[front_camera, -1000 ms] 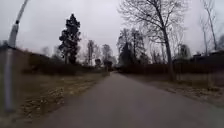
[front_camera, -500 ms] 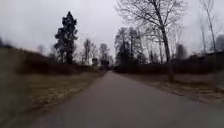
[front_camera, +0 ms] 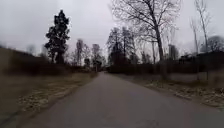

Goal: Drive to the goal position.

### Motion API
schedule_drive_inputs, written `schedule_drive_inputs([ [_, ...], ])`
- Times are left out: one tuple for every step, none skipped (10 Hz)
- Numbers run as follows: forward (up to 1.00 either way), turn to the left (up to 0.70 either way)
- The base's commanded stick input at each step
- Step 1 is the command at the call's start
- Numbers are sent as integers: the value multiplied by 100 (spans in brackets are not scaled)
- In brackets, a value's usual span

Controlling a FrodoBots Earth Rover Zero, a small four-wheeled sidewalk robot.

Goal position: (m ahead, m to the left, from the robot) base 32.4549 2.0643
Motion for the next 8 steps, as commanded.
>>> schedule_drive_inputs([
  [100,0],
  [100,0],
  [100,0],
  [100,0],
  [100,0],
  [100,0],
  [100,18],
  [100,34],
])
